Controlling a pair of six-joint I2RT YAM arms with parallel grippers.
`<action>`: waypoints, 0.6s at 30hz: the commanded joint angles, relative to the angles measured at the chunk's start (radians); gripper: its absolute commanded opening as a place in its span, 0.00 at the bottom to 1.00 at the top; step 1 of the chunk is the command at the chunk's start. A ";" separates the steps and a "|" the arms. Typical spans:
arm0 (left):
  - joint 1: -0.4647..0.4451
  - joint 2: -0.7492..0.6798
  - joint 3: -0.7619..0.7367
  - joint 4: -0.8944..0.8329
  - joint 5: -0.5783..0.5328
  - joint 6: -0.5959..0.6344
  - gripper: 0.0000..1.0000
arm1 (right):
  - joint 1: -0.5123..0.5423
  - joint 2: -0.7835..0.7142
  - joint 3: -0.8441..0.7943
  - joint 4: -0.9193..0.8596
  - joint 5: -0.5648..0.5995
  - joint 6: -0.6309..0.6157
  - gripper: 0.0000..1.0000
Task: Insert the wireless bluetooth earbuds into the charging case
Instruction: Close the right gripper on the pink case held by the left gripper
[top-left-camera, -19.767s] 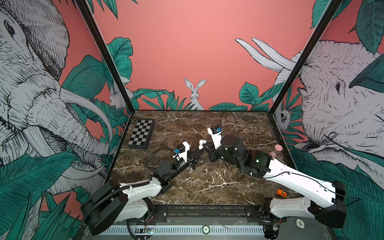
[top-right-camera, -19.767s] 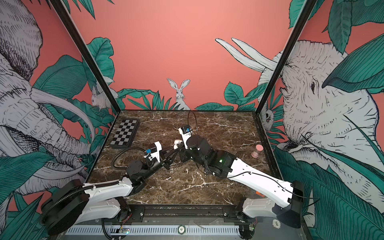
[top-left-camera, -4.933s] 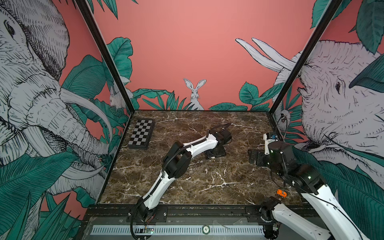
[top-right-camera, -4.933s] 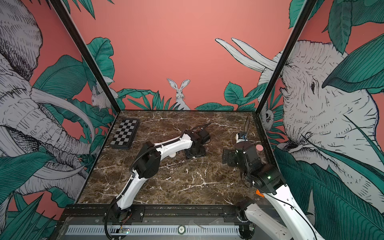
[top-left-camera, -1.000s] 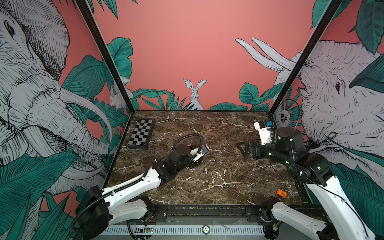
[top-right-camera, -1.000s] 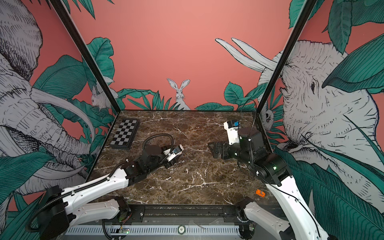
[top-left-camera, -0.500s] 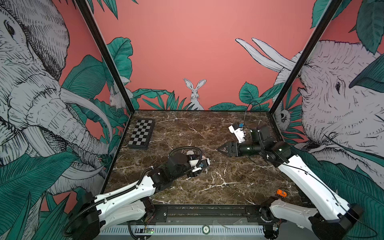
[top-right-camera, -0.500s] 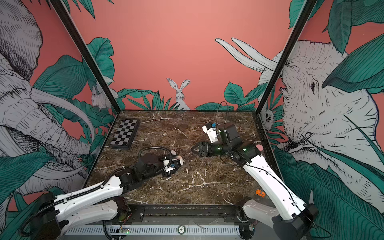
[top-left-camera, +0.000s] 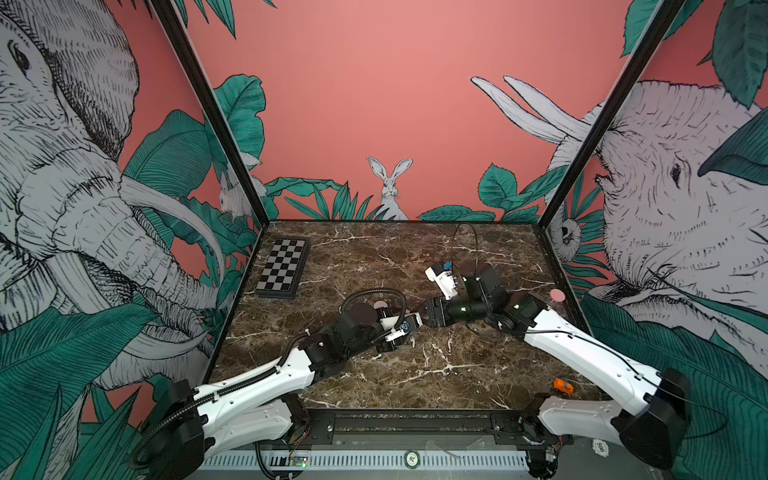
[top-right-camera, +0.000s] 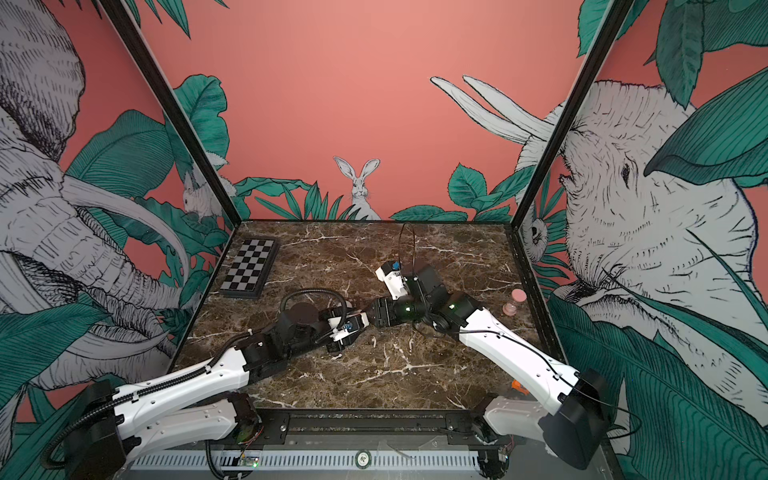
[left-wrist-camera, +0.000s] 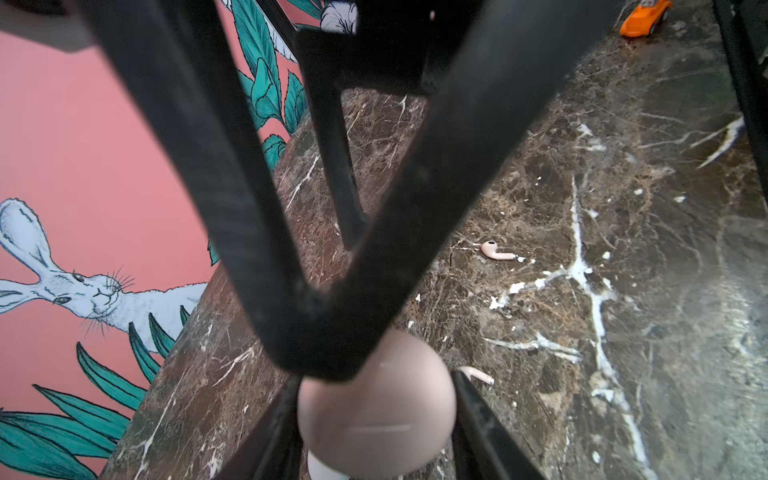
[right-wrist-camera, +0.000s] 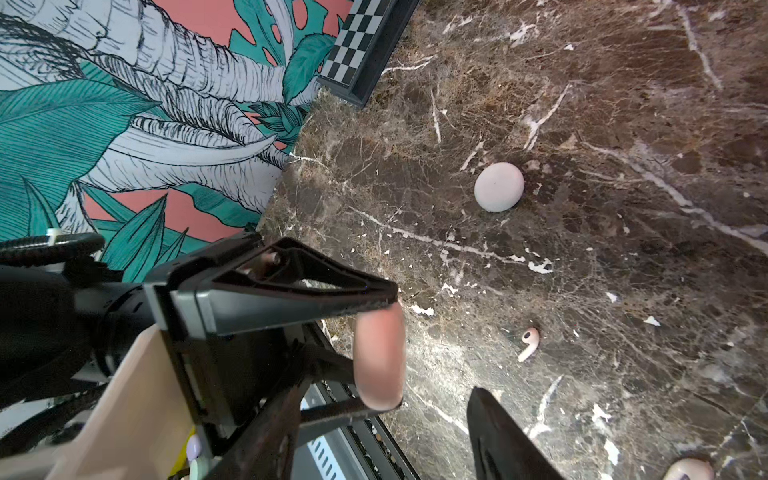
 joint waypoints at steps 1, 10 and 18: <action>-0.004 0.006 0.039 -0.023 0.028 -0.027 0.00 | 0.024 0.016 -0.009 0.065 0.046 -0.009 0.60; -0.006 0.025 0.050 -0.029 0.015 -0.040 0.00 | 0.050 0.042 -0.002 0.049 0.074 -0.011 0.50; -0.005 0.030 0.054 -0.031 0.006 -0.046 0.00 | 0.054 0.063 0.004 0.032 0.074 -0.018 0.46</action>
